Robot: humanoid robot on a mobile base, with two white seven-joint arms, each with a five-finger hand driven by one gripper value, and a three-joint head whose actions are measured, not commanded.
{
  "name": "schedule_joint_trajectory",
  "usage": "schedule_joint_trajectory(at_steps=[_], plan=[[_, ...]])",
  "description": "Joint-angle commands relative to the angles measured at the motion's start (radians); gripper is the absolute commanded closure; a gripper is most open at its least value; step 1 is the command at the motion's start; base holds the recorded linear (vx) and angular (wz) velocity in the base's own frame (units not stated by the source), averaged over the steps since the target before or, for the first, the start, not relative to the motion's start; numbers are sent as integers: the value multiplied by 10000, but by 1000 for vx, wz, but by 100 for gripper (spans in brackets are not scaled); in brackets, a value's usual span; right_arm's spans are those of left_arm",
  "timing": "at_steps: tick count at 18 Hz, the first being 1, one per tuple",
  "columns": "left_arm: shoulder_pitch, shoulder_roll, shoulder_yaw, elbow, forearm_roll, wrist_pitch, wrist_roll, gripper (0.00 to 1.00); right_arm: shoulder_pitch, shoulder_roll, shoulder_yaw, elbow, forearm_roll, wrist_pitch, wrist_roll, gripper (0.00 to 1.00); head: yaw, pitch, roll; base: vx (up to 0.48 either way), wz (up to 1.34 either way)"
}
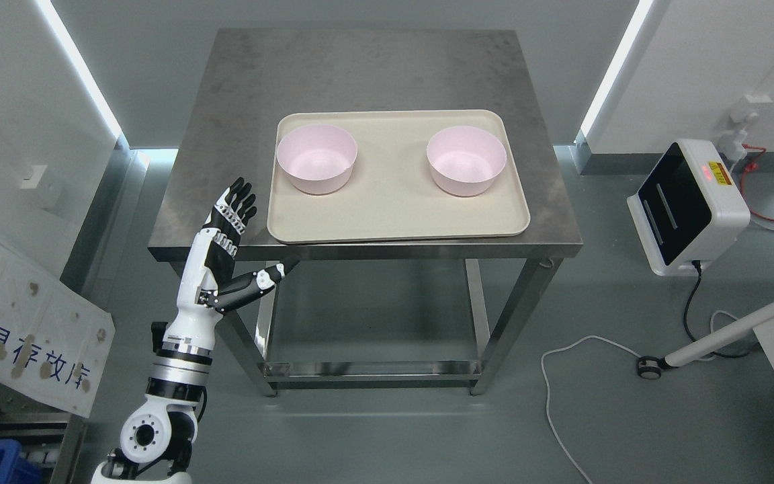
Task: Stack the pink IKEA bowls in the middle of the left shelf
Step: 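Raise the left hand and reach toward the pink bowl farther from the robot's left side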
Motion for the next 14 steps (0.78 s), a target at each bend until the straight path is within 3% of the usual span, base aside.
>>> schedule_joint_trajectory(at_steps=[1,5,9,11,14], plan=[[23,169,-134,6,-8,-41,-49,0,291,-175,-108,-337,-536,63,6,0,0,0,0,0,0],[-817,169,-12,173,-8,112,27,0,291,-175,-107,-337,-536,63,6,0,0,0,0,0,0],[-2810,169,-256,1092,-587,1673,-110,0,291,-175,-123,-337,-536,63,6,0,0,0,0,0,0],[-4095,169,-608,2070,-1644,1845,-537,0,291,-175,-123,-337,-536,48,6,0,0,0,0,0,0],[-5663,169,-824,3513,-1834,2227,-770,1,291,-175,-123,-337,-536,48,6,0,0,0,0,0,0]])
